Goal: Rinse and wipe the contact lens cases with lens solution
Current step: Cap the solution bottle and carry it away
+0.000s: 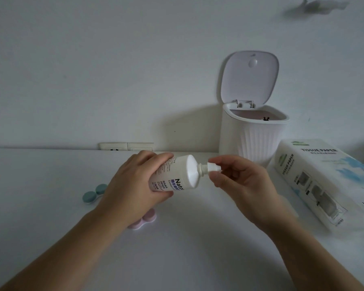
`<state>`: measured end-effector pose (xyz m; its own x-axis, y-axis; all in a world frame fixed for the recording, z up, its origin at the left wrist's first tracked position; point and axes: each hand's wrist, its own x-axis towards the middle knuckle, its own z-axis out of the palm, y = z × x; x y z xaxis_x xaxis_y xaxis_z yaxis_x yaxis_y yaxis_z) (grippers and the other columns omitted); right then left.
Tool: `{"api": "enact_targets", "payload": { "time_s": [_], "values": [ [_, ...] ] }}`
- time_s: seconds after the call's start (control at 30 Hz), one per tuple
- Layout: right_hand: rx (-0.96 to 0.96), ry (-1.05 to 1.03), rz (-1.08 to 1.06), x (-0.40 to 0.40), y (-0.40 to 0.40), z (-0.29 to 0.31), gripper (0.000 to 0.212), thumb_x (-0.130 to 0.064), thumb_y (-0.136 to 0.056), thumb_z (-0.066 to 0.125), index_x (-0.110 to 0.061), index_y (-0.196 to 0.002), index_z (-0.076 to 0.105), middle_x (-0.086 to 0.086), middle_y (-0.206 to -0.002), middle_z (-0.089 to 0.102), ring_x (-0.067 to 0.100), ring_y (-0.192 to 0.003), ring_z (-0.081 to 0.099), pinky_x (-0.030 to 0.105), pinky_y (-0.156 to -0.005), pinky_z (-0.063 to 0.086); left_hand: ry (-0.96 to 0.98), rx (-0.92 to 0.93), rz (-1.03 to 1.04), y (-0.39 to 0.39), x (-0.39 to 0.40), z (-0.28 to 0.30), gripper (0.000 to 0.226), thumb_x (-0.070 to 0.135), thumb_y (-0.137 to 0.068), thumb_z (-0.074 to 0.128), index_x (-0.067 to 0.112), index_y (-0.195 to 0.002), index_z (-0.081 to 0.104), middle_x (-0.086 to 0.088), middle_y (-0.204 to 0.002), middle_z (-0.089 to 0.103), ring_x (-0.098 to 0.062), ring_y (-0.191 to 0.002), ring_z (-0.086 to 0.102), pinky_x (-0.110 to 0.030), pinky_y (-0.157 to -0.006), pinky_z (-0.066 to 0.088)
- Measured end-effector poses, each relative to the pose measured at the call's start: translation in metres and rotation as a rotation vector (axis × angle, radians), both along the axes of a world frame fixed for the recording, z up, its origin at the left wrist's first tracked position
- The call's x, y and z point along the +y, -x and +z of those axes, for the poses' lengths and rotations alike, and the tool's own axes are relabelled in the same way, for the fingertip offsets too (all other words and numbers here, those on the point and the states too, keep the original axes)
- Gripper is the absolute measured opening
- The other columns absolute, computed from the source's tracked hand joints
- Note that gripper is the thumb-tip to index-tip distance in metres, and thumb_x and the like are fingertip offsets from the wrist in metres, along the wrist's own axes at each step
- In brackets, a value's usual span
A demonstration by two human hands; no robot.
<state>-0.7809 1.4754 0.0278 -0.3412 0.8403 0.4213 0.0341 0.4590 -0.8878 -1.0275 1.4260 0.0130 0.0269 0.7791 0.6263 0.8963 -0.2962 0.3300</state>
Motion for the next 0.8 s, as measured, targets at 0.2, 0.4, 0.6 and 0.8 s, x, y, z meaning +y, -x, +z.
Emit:
{"api": "enact_targets", "payload": {
  "time_s": [0.2, 0.4, 0.6, 0.8],
  "values": [
    [-0.122, -0.156, -0.088, -0.004, 0.001, 0.000, 0.022, -0.025, -0.085, 0.073, -0.038, -0.102, 0.072, -0.015, -0.082, 0.067, 0.011, -0.074, 0.062, 0.027, -0.071, 0.053, -0.010, 0.009, -0.008, -0.001, -0.001, -0.001, 0.079, 0.030, -0.064, 0.092, 0.040, -0.132, 0.053, 0.023, -0.114, 0.049, -0.009, -0.105, 0.051, -0.034, -0.084, 0.048],
    [-0.219, -0.226, -0.199, -0.007, 0.005, 0.001, 0.007, -0.036, -0.086, 0.070, -0.030, -0.083, 0.071, -0.020, -0.068, 0.064, 0.000, -0.060, 0.056, 0.009, -0.055, 0.042, -0.001, 0.044, -0.003, -0.004, -0.003, 0.002, 0.076, 0.031, -0.066, 0.091, 0.034, -0.133, 0.057, 0.015, -0.115, 0.053, -0.012, -0.103, 0.052, -0.034, -0.084, 0.047],
    [-0.376, -0.193, -0.299, -0.003, 0.008, -0.002, 0.074, -0.078, -0.085, 0.036, -0.011, -0.060, 0.055, -0.008, -0.045, 0.045, 0.006, -0.043, 0.038, 0.029, -0.048, 0.033, 0.010, 0.113, -0.006, -0.007, -0.003, 0.004, 0.075, 0.030, -0.066, 0.092, 0.028, -0.134, 0.060, 0.008, -0.114, 0.056, -0.016, -0.099, 0.054, -0.032, -0.083, 0.043],
    [-0.215, -0.138, -0.112, -0.005, -0.003, 0.003, 0.027, -0.059, -0.086, 0.054, -0.034, -0.090, 0.060, 0.000, -0.070, 0.058, 0.009, -0.061, 0.050, 0.034, -0.059, 0.045, 0.012, 0.044, -0.005, -0.007, -0.004, 0.005, 0.075, 0.030, -0.065, 0.092, 0.033, -0.133, 0.058, 0.015, -0.114, 0.053, -0.008, -0.101, 0.049, -0.032, -0.084, 0.043]
  ]
}}
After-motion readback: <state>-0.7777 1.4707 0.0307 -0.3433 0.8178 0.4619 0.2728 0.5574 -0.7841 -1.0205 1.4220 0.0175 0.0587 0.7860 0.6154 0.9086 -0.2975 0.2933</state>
